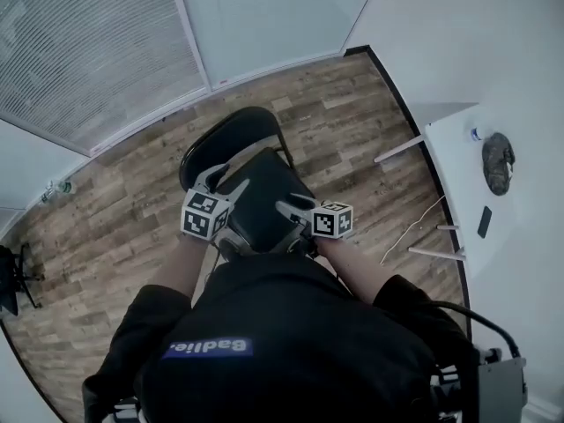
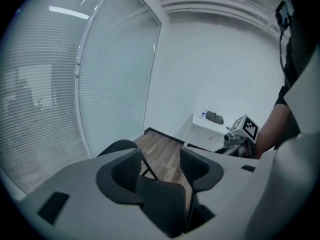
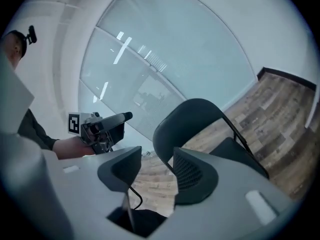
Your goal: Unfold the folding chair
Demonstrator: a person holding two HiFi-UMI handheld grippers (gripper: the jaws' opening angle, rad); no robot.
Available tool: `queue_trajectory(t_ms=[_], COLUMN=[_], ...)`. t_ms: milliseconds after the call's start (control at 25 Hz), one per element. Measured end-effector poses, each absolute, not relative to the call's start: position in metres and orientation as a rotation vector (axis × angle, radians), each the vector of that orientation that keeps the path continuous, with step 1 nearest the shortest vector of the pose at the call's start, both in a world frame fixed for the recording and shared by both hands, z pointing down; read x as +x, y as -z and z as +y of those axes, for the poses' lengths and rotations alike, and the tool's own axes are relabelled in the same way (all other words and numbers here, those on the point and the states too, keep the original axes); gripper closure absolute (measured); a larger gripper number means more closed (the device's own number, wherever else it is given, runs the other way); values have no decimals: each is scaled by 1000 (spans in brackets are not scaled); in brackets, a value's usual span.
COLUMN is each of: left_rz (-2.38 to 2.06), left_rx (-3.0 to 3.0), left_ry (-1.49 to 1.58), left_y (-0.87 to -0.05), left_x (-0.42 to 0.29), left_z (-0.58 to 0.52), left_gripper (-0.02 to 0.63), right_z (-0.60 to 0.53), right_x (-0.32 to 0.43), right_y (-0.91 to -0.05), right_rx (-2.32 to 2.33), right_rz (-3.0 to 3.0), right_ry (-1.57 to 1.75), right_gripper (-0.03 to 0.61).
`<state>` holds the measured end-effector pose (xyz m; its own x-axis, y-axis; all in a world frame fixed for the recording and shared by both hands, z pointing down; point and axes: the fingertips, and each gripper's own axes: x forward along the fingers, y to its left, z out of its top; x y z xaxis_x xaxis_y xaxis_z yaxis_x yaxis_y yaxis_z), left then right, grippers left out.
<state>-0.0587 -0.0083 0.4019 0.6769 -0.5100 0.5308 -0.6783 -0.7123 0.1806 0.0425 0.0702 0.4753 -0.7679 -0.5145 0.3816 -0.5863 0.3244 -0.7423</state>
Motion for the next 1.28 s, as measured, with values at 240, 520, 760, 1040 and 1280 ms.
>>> queue_trajectory(t_ms=[240,520,760,1040,1280], left_rz=[-813,-714,-649,-635,-633], left_rx=[2676,2734,2767,2754,2766], left_ry=[-442,-198,-147,-170,-183], left_y=[-340,-260,-239,-242,-244], left_x=[-34,-20,-4,-3,0], left_z=[41,68,68,69,75], left_gripper=[500,609,609,609,609], right_z=[79,74,64,69,74], right_x=[29,28,13,4,7], right_y=[-394,-298,-259,-262,-265], right_rx=[1010,982,967,923,941], right_rz=[-2692,-2823,-2933,-2931,-2918], right_ry=[-1096,-798,-644,-653,-649], right_gripper=[535,577,577,578,578])
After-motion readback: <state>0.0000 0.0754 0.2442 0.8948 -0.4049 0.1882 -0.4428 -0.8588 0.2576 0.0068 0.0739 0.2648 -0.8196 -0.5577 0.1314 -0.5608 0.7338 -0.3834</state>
